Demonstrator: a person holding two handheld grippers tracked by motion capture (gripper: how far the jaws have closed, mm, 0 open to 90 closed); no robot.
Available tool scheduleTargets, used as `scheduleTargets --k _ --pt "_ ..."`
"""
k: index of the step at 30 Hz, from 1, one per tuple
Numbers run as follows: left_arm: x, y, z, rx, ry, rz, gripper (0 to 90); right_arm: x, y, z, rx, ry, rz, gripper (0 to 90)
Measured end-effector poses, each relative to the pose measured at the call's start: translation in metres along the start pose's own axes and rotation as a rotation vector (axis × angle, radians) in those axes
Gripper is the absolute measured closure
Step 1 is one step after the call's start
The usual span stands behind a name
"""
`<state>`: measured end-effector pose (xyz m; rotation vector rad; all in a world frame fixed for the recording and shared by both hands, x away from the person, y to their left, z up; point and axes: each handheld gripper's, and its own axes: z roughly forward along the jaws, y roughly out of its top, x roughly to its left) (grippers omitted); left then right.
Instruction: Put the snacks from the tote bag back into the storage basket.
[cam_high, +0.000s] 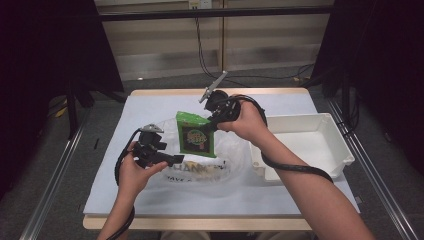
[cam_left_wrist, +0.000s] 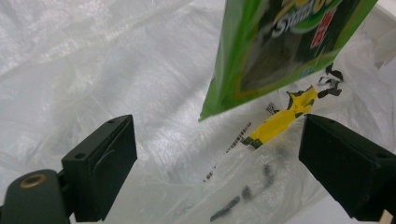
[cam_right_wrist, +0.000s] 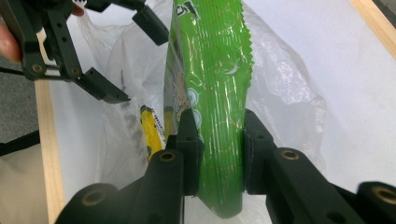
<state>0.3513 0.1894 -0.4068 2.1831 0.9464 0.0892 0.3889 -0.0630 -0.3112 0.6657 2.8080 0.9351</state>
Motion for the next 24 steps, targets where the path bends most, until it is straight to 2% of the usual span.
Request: scheduleTargets --k 5,9,10,15,20,24 --pt "0.005 -0.003 0.001 0.021 0.000 -0.004 11.2 -0.006 0.003 -0.011 -0.012 0.019 0.022 73.9" --pt "0.003 -0.003 0.003 -0.007 0.004 -0.027 11.2 -0.010 0.007 -0.021 -0.026 0.039 0.042 74.3" --pt "0.003 -0.003 0.003 0.005 -0.004 -0.019 11.2 -0.011 0.008 -0.023 -0.028 0.039 0.047 74.3" --pt "0.001 -0.001 0.002 -0.003 -0.009 -0.013 11.2 -0.014 0.011 -0.036 -0.044 0.053 0.042 74.5" --pt "-0.002 0.000 0.002 -0.008 -0.011 -0.010 11.2 -0.017 0.009 -0.052 -0.055 0.047 0.038 74.4" --pt "-0.002 0.000 0.006 -0.001 -0.009 -0.010 11.2 -0.020 0.006 -0.061 -0.062 0.036 0.052 74.4"
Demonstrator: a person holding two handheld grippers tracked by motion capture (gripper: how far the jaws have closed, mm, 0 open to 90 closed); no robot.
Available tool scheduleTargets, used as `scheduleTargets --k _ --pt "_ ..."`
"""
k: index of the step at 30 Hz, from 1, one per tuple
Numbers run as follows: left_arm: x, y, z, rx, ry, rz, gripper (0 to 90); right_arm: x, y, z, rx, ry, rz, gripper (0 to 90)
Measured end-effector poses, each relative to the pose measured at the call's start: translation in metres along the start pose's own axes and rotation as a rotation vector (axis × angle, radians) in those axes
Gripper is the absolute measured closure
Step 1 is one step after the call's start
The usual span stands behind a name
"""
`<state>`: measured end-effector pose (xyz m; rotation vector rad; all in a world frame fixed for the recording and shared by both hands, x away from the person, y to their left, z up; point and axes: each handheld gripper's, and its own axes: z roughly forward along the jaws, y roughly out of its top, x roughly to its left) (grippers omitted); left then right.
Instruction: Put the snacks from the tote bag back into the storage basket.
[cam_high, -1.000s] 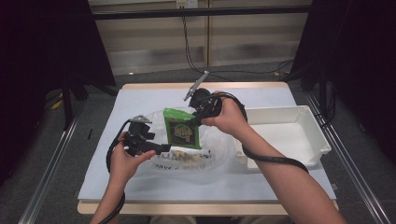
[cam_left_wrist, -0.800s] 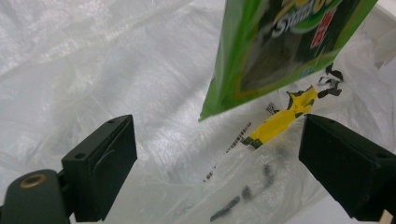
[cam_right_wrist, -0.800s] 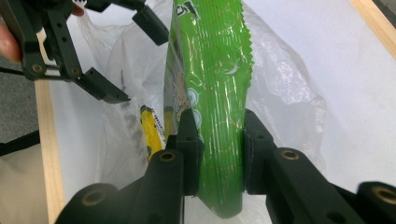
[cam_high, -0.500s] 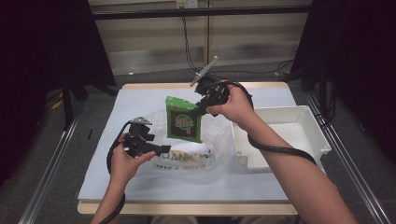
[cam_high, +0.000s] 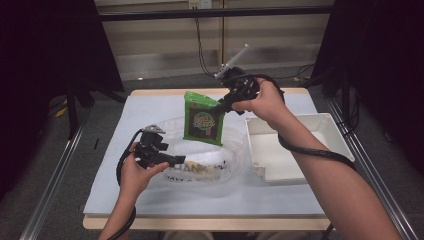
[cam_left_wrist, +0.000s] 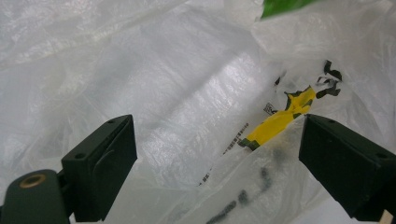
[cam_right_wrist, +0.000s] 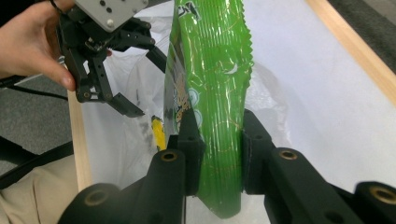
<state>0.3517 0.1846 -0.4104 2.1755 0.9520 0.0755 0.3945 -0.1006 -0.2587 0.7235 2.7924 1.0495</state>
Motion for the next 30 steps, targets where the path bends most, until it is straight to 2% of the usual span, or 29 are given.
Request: scheduleTargets --k 2,4,9,13,17,18,19,20,22,25,30 --pt "0.000 0.000 0.001 0.003 0.002 0.005 11.2 -0.001 0.000 -0.003 -0.012 -0.015 0.006 74.4" --pt "-0.001 0.001 0.002 0.003 -0.003 -0.006 11.2 0.000 0.001 -0.002 -0.009 -0.008 0.005 74.5" --pt "-0.003 0.001 0.003 0.006 -0.005 0.006 11.2 0.001 0.004 -0.002 -0.021 -0.009 0.004 74.4" --pt "-0.003 0.000 0.003 0.002 -0.005 0.000 11.2 0.001 0.007 -0.007 -0.058 -0.025 0.023 74.4" --pt "-0.003 0.000 0.002 -0.003 -0.005 -0.001 11.2 0.001 0.011 -0.008 -0.057 -0.026 0.005 74.4" --pt "-0.002 0.001 0.001 0.010 -0.003 0.016 11.2 0.001 0.011 -0.008 -0.059 -0.026 0.003 74.4" --pt "-0.003 0.000 0.001 -0.001 -0.002 0.013 11.2 0.001 0.011 -0.009 -0.058 -0.024 0.008 74.4" --pt "-0.003 0.001 0.001 0.001 -0.002 0.018 11.2 0.000 0.010 -0.010 -0.052 -0.028 0.002 74.4" --pt "-0.004 0.000 0.002 -0.009 -0.002 0.004 11.2 -0.001 0.007 -0.013 -0.044 -0.036 -0.001 74.4" --pt "-0.003 0.000 0.003 0.009 -0.009 0.008 11.2 -0.005 0.001 -0.018 -0.037 -0.044 0.009 74.4" --pt "-0.003 0.001 0.002 0.011 -0.006 0.008 11.2 -0.014 -0.012 -0.027 -0.040 -0.061 0.032 74.3"
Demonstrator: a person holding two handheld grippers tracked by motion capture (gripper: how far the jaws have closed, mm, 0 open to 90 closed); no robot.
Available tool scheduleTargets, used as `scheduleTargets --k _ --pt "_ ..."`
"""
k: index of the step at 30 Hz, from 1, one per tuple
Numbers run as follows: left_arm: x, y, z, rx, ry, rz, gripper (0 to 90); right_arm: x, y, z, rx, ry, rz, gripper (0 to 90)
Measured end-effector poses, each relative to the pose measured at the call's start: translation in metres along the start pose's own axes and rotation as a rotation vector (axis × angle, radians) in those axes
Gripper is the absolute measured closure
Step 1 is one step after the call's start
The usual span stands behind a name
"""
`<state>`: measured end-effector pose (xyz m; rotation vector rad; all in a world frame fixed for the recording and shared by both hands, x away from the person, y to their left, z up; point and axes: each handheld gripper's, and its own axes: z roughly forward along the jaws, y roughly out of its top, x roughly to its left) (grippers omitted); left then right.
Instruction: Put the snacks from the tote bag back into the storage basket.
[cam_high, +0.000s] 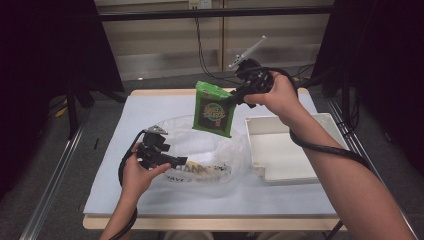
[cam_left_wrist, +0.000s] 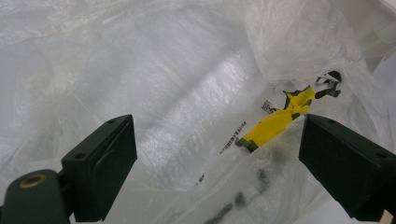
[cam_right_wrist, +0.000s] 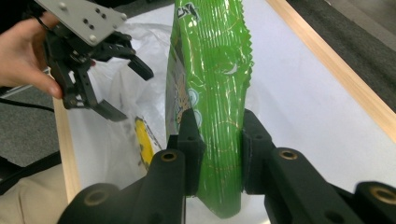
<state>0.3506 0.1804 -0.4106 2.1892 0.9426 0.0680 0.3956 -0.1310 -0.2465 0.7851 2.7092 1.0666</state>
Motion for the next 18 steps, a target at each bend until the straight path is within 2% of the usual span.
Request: scheduleTargets --k 7,18 --pt "-0.002 0.002 0.003 -0.009 0.007 0.007 11.2 -0.003 -0.009 -0.003 0.011 -0.010 -0.006 74.3" --pt "0.000 0.001 0.003 -0.006 0.005 0.003 11.2 -0.015 -0.025 -0.016 0.022 -0.022 0.018 74.3"
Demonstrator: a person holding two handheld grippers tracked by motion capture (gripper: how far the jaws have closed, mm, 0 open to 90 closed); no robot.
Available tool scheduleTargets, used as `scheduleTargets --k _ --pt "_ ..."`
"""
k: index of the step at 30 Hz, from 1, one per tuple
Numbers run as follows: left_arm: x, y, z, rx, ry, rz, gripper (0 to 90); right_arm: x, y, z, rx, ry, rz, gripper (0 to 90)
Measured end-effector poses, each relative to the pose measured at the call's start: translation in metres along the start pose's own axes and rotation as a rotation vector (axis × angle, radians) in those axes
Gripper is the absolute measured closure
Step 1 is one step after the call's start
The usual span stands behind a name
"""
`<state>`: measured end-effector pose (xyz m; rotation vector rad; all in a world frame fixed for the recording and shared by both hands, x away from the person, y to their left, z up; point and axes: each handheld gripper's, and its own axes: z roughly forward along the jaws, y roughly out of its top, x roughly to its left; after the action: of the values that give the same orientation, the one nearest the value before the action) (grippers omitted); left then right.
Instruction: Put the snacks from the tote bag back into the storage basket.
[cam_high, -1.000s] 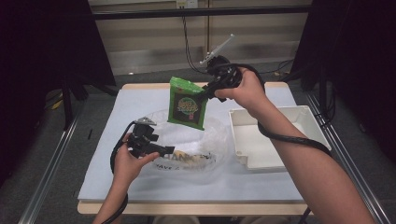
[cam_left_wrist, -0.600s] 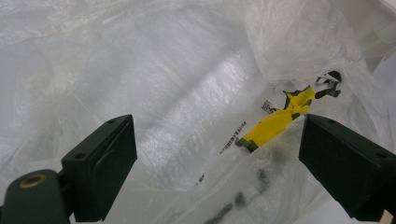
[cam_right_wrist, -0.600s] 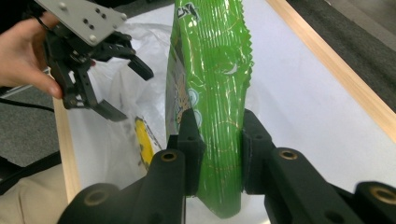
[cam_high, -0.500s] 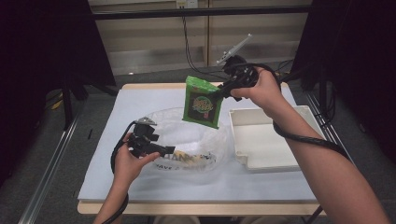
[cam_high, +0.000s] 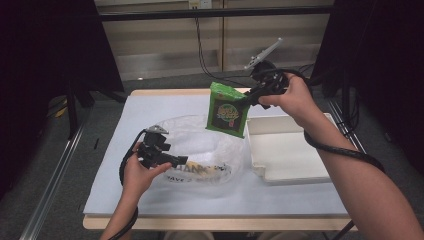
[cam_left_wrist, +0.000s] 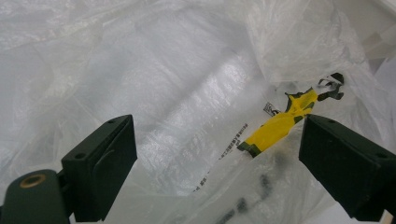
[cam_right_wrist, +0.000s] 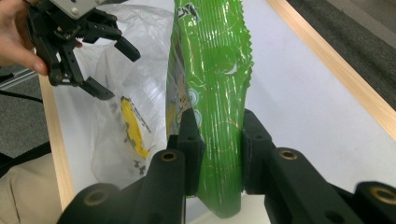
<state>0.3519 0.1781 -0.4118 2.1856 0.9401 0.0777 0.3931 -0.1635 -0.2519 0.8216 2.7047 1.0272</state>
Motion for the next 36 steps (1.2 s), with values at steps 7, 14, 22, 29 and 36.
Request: scheduleTargets --k 7,14,22,29,36 --pt "0.000 0.000 0.001 0.001 0.000 -0.006 11.2 -0.010 -0.012 -0.006 0.006 -0.012 0.007 74.3" --pt "-0.001 0.002 0.005 0.005 -0.013 0.004 11.2 -0.018 -0.025 -0.013 0.009 -0.020 0.031 74.2" --pt "-0.001 0.001 0.009 0.020 -0.006 0.004 11.2 -0.030 -0.037 -0.024 -0.001 -0.037 0.048 74.3" --pt "0.000 0.001 0.011 0.024 -0.013 0.005 11.2 -0.039 -0.050 -0.030 0.017 -0.052 0.065 74.3" --pt "-0.001 0.002 0.012 0.032 -0.018 0.010 11.2 -0.048 -0.063 -0.036 0.021 -0.072 0.084 74.2"
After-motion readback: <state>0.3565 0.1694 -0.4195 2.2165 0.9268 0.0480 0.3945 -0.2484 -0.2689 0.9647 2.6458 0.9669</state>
